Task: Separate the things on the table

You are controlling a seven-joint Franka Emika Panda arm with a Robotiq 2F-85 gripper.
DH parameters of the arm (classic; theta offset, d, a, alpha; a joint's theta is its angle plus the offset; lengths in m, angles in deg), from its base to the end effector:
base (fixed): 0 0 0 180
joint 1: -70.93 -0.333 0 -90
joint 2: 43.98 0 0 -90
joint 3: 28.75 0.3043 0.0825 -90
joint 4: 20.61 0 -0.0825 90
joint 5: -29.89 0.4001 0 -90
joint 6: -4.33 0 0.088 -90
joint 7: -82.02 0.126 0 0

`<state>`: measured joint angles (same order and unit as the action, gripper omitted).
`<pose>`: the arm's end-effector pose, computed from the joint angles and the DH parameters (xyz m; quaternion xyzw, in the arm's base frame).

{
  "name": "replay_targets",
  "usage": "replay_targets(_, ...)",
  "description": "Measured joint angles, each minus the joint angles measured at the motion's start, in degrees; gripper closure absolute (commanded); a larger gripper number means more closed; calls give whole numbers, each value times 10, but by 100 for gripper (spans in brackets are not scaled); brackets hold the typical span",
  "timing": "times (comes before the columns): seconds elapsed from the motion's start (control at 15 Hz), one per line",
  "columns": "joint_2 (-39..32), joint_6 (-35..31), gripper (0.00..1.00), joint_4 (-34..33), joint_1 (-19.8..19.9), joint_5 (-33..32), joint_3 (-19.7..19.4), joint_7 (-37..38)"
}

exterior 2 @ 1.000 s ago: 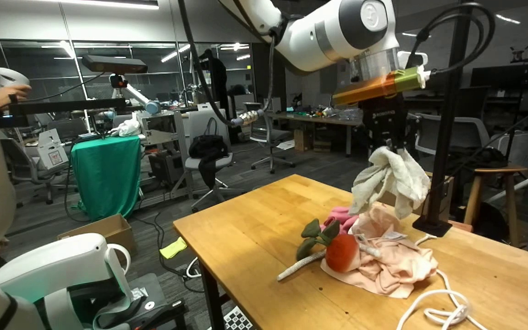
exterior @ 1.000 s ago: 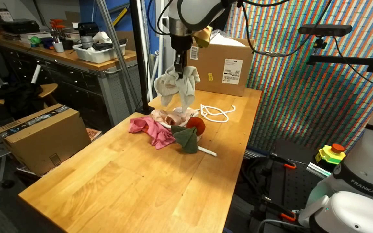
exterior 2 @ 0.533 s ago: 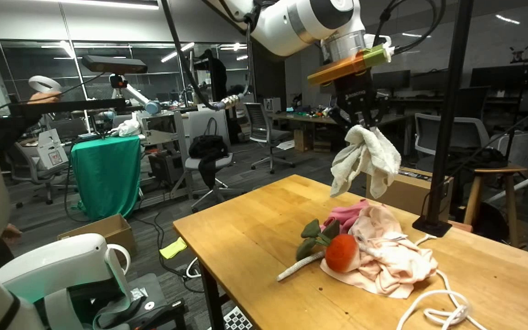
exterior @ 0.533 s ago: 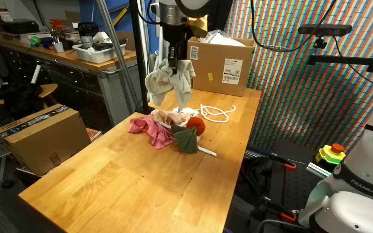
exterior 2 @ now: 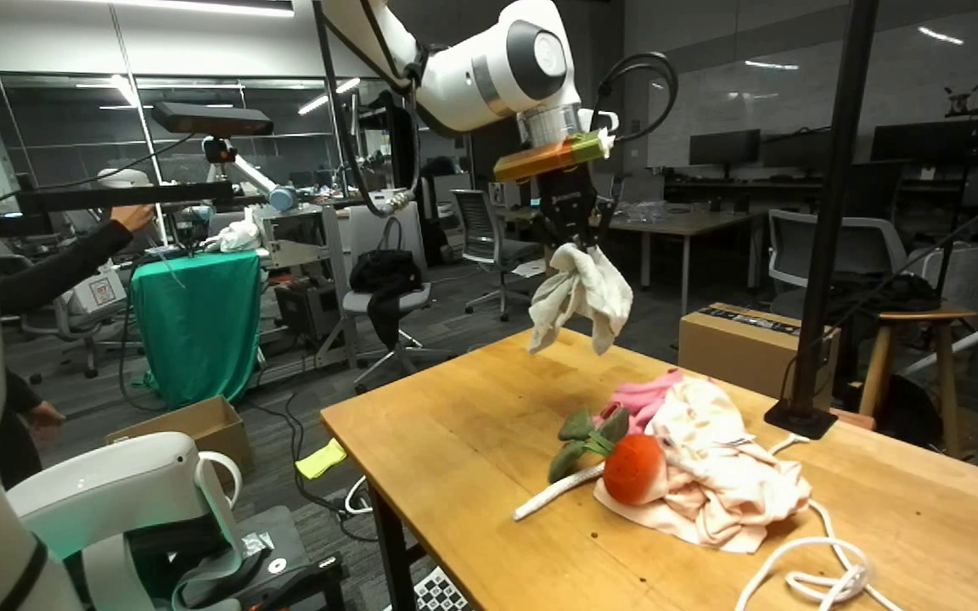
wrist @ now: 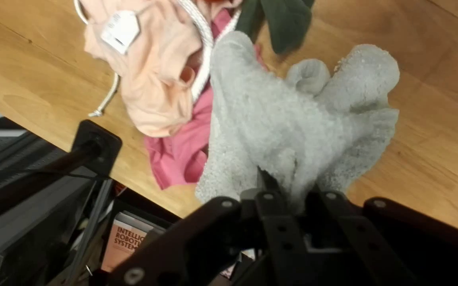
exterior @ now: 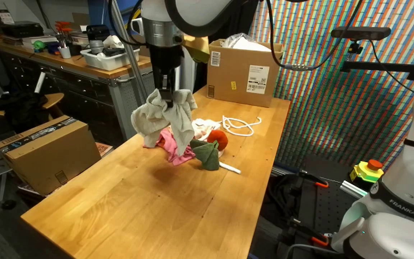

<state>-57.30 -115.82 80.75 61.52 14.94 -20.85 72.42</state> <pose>0.6257 0.1726 0.4038 0.9516 0.2865 0.0557 0.0964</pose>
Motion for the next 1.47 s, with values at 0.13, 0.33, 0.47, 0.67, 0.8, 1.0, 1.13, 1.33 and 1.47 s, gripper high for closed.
replay_targets(0.13, -18, -38, 91, 0, -14, 16, 12, 29)
replay_targets(0.33, -50, -110, 91, 0, -32, 42, 22, 81)
replay_targets(0.47, -72, -158, 91, 0, -43, 58, 23, 117)
replay_targets(0.67, -104, -214, 91, 0, -55, 86, 23, 165)
replay_targets(0.8, -122, -245, 91, 0, -63, 101, 23, 195)
replay_targets(1.0, -145, -281, 90, 0, -77, 116, 23, 240)
replay_targets(1.13, -157, -296, 59, 0, -85, 124, 23, 260)
replay_targets(1.33, -167, -301, 44, -1, -94, 126, 18, 276)
replay_targets(1.47, -169, -300, 28, -1, -96, 126, 14, 277)
